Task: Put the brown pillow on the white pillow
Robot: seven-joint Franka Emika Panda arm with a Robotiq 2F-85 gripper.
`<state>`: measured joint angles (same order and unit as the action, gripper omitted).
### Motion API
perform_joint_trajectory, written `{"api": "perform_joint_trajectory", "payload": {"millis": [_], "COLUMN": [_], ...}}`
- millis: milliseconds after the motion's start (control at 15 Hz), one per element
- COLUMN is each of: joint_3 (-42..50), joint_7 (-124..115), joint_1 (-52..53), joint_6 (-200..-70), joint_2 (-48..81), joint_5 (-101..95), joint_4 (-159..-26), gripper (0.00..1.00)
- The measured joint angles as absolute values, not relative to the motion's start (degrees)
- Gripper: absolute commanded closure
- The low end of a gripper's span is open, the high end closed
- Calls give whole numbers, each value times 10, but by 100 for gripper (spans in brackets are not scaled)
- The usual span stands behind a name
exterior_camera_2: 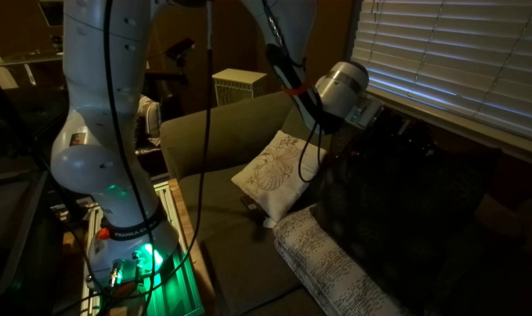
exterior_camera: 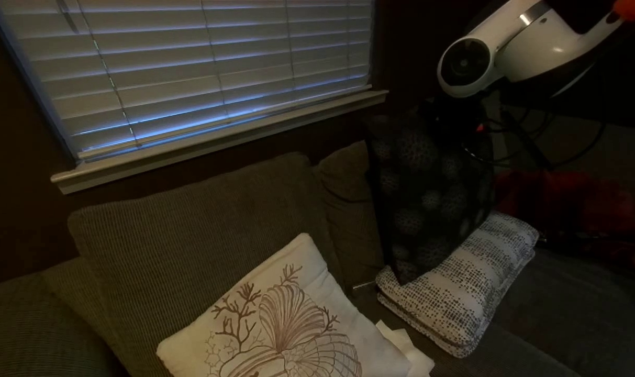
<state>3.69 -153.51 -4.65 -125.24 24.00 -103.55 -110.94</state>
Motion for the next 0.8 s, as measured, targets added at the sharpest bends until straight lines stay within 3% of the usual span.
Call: {"api": "perform_joint_trajectory", "payload": {"millis": [133, 200, 267, 800], "joint_3": [37, 36, 36, 35], "joint_7": [-1535, -1535, -1534, -1532], "joint_1": [-46, -46, -46, -47], "joint_6": [-1252, -1252, -1252, -1252], "joint_2": [253, 258, 263, 290], "joint_5": [-1036, -1036, -1036, -1037], "joint_4": [-1093, -1086, -1079, -1034], "gripper": [99, 88, 68, 16]}}
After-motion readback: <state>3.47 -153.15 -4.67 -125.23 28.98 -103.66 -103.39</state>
